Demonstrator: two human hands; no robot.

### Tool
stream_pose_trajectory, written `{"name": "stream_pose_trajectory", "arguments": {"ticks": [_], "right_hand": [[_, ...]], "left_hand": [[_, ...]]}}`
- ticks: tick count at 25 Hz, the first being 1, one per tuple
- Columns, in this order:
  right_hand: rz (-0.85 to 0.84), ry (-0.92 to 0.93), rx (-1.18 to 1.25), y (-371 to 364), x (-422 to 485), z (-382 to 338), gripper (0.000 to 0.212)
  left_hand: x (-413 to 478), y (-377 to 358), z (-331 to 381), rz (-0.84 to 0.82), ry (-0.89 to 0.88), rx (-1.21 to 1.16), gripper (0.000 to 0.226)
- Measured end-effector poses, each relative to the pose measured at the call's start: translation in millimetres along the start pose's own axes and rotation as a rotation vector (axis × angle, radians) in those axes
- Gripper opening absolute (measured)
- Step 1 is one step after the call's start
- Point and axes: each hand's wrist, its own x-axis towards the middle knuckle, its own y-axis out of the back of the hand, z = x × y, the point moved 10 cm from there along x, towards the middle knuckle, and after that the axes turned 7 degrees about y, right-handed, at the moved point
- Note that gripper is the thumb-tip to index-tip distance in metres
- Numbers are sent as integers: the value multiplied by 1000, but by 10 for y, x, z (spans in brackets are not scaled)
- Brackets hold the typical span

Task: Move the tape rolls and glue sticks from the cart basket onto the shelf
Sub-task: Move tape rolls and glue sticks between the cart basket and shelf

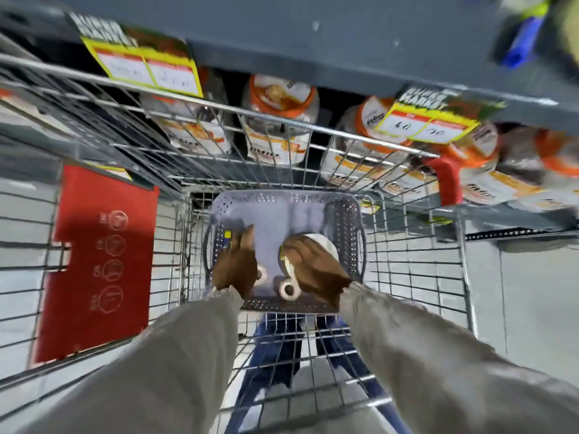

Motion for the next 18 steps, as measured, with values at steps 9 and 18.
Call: {"name": "stream_pose_trajectory", "arguments": {"ticks": [9, 18], "right_hand": [[807, -58, -419, 3075, 214, 104, 28], [679, -710, -386, 3837, -127, 1298, 19]], "left_hand": [[-283, 2141, 1794, 741, -500, -441, 37], [395, 2445, 3717, 429, -513, -141, 53]]}}
